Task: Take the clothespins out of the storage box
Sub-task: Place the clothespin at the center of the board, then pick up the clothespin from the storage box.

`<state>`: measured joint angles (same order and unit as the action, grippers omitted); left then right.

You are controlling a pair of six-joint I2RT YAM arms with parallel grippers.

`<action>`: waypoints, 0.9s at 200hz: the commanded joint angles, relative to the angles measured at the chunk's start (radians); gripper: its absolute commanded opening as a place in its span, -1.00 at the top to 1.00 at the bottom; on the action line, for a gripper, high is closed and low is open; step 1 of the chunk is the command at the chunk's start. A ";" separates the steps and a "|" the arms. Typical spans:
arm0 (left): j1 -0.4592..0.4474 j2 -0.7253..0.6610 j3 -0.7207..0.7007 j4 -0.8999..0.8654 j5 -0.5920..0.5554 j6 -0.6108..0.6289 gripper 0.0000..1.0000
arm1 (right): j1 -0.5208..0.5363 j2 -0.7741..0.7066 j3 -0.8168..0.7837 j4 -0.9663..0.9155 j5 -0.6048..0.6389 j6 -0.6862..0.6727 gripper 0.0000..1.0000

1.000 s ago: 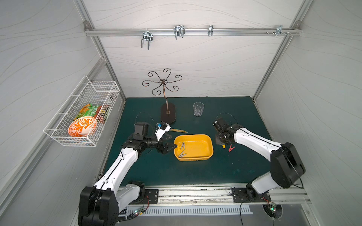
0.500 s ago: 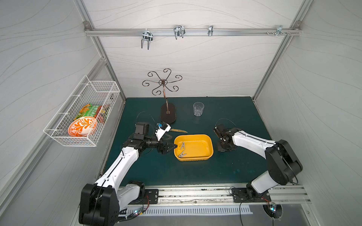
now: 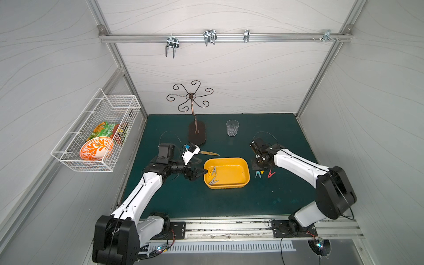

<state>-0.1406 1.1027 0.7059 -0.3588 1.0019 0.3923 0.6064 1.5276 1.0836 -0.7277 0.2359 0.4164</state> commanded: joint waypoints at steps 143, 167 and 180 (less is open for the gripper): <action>-0.012 -0.021 0.010 0.054 -0.075 -0.021 -0.79 | 0.349 0.305 0.247 0.262 -0.242 -0.184 0.33; -0.011 -0.023 0.007 0.055 -0.080 -0.020 -0.79 | 0.373 0.358 0.284 0.253 -0.186 -0.172 0.26; -0.012 -0.024 0.006 0.054 -0.083 -0.019 -0.79 | 0.387 0.379 0.298 0.242 -0.132 -0.163 0.26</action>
<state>-0.1471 1.1000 0.7059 -0.3401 0.9268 0.3710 0.9695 1.8702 1.3422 -0.4789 0.0044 0.2386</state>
